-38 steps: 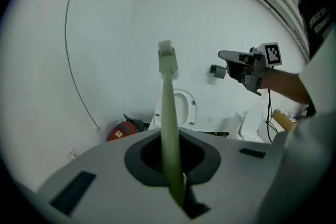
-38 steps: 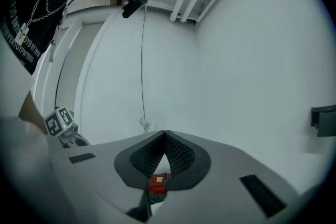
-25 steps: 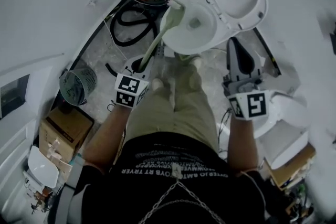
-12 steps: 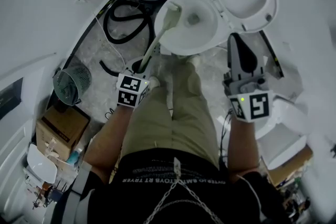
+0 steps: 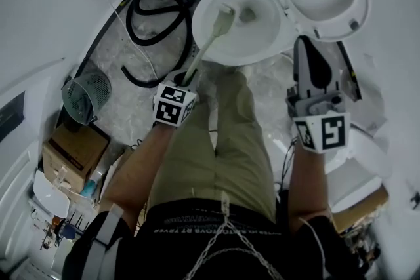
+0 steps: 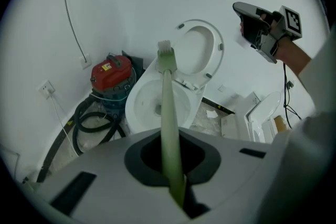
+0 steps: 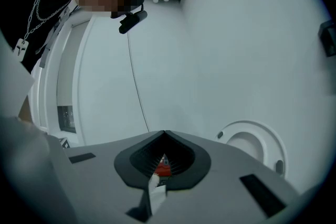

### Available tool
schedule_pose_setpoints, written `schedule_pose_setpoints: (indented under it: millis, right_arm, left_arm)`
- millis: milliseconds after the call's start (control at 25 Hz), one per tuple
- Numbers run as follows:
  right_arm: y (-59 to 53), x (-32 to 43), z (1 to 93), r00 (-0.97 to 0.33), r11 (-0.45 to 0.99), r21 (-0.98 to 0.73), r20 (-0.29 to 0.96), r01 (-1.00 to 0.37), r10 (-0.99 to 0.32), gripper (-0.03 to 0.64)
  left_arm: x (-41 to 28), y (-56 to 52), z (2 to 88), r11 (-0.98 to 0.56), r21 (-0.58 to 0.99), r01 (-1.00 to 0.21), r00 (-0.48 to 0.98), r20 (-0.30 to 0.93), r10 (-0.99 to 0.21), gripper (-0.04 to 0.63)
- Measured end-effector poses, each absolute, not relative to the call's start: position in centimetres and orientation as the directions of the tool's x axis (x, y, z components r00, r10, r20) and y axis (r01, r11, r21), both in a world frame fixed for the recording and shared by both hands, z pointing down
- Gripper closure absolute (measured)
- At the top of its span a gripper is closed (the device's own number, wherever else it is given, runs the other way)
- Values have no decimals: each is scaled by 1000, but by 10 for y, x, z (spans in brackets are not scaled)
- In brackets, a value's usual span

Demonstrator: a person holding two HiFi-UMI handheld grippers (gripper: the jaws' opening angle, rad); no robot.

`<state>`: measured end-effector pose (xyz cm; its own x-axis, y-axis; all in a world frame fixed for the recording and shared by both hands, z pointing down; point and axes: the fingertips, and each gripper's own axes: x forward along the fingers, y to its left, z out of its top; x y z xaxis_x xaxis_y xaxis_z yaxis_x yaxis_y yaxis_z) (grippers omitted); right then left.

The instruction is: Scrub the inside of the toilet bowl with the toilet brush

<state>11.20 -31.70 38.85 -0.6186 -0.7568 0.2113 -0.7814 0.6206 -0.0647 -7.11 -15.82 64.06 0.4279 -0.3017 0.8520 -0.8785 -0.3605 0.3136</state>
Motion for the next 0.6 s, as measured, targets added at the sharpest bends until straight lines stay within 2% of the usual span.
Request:
schedule_pose_setpoints:
  millis: [360,600]
  right_arm:
    - [-323,119,425,-640,647,-58,233,-760,-732,614]
    - [-326,123,441,-660,667,-64,246,-742,-710,614]
  left_arm:
    - [-50,-139,715,-181,420,-889,444,887,-125,595]
    - [-38,-152,754,-89,450,-889,456,888,-63,594]
